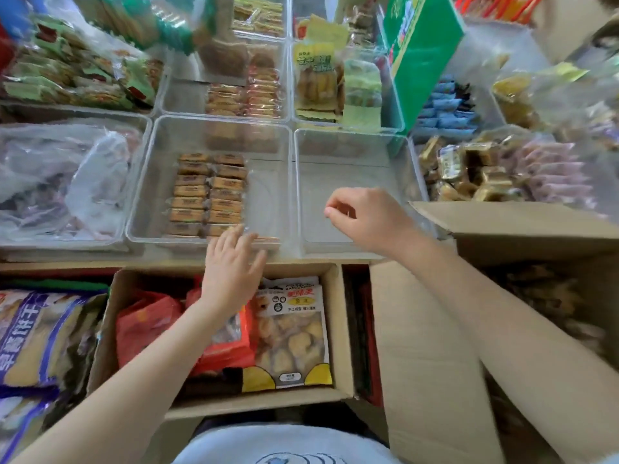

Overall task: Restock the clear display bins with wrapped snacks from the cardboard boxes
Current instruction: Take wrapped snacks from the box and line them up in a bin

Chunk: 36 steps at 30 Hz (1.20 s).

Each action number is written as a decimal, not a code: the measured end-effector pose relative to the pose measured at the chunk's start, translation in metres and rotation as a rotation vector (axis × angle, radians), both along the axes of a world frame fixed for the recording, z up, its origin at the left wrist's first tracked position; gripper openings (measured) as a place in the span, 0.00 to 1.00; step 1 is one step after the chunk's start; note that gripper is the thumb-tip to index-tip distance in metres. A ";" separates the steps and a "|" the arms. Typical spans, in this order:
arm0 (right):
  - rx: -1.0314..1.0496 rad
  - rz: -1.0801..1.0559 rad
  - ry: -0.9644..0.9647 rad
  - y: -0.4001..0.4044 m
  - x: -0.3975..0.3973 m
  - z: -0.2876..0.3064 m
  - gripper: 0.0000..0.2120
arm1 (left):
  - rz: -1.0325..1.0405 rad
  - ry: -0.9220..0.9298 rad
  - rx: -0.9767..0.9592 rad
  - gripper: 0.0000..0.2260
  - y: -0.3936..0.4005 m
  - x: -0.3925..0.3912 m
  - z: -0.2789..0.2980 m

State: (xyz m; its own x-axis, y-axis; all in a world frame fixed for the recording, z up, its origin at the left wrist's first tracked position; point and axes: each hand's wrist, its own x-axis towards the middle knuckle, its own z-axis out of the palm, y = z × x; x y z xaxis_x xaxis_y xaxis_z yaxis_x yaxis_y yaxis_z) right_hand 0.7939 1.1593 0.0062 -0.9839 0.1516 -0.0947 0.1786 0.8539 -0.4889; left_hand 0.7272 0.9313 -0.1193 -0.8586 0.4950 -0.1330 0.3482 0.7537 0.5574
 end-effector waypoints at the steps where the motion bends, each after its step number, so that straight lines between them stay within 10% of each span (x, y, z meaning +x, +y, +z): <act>1: 0.010 -0.033 0.064 0.013 0.022 0.006 0.08 | -0.038 -0.076 0.098 0.20 0.021 0.025 0.011; 8: -0.055 -0.356 0.250 0.107 0.158 -0.001 0.15 | -0.226 -0.458 0.416 0.30 0.149 0.169 0.068; 12: -0.087 -0.299 -0.039 0.132 0.198 -0.045 0.13 | -0.161 -0.575 0.493 0.44 0.184 0.206 0.065; 17: 0.042 -0.070 -0.483 0.147 0.206 -0.117 0.06 | -0.049 -0.675 0.615 0.38 0.188 0.209 0.057; 21: 0.140 0.076 -0.746 0.151 0.211 -0.157 0.20 | -0.034 -0.698 0.575 0.38 0.187 0.207 0.061; 28: 0.174 0.215 -0.915 0.152 0.214 -0.161 0.16 | -0.004 -0.691 0.586 0.37 0.189 0.214 0.069; 36: -0.865 -0.125 -0.750 0.209 0.196 -0.058 0.15 | -0.067 -0.652 0.516 0.38 0.189 0.204 0.074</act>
State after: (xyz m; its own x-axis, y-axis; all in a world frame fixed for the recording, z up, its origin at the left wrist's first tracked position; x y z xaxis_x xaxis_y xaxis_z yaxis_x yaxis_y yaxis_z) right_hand 0.9901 1.3683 -0.0522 -0.6186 -0.1568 -0.7699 0.7321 0.2408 -0.6372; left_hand 0.9314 1.1204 -0.0449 -0.6545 0.6773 -0.3360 -0.1291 0.3377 0.9324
